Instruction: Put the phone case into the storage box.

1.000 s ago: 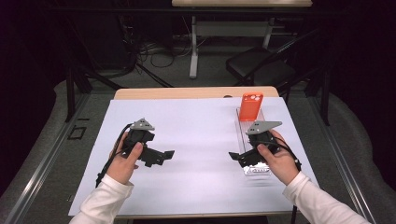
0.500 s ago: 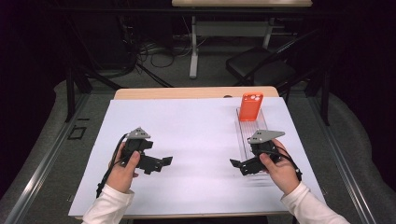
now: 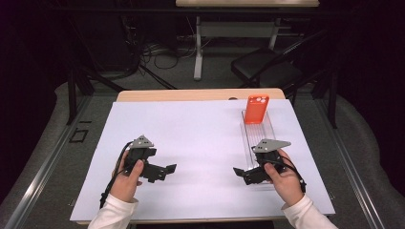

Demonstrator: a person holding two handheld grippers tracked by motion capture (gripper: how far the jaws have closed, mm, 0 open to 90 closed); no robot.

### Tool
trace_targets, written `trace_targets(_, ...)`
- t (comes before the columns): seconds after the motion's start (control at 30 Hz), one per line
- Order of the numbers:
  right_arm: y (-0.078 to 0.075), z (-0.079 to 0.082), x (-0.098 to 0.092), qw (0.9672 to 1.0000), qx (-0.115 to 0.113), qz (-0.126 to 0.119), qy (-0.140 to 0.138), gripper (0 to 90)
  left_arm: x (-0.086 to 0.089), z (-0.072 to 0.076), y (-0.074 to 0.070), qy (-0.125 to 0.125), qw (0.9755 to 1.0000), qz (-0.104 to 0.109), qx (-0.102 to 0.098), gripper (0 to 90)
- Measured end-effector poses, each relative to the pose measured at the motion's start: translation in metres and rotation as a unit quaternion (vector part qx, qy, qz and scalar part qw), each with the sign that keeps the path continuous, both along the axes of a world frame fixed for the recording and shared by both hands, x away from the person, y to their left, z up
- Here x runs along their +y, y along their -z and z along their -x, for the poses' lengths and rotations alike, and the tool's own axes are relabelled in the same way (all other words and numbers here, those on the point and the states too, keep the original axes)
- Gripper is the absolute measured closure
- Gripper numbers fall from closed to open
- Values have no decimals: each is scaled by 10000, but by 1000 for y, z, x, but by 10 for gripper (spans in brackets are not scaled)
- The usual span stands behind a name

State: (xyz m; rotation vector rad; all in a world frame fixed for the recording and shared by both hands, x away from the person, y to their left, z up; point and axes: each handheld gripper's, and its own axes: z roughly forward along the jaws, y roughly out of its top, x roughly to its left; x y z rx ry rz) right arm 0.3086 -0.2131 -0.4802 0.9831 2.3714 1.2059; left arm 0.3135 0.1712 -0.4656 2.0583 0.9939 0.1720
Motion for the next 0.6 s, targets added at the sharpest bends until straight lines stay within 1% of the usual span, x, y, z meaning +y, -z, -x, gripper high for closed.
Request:
trace_targets(0.1, 3, 1, 0, 10000, -4, -79, 30, 0, 0, 0, 1, 17, 10000, -29, 25, 4)
trace_targets(0.13, 4, 2, 0, 10000, -14, -40, 36, 0, 0, 1, 2, -7, 10000, -1, 38, 4)
trace_targets(0.23, 6, 4, 2, 10000, -62, 36, 49, 0, 1, 2, 2, 5, 10000, -29, 31, 5)
trace_targets(0.3, 7, 5, 3, 10000, -63, 34, 26, 0, 1, 2, 3, -2, 10000, -1, 23, 5)
trace_targets(0.37, 8, 5, 3, 10000, -77, 43, 43, 0, 2, 2, 4, 24, 10000, -39, 4, 5)
trace_targets(0.43, 9, 6, 4, 10000, -71, 13, 33, 0, 2, 2, 4, -8, 10000, -5, 8, 5)
trace_targets(0.53, 10, 8, 5, 9999, -147, 60, 29, 0, 3, 2, 6, 5, 10000, 6, -11, 4)
trace_targets(0.6, 10, 10, 5, 9998, -157, 73, 19, 0, 4, 3, 6, 15, 10000, 6, 2, 5)
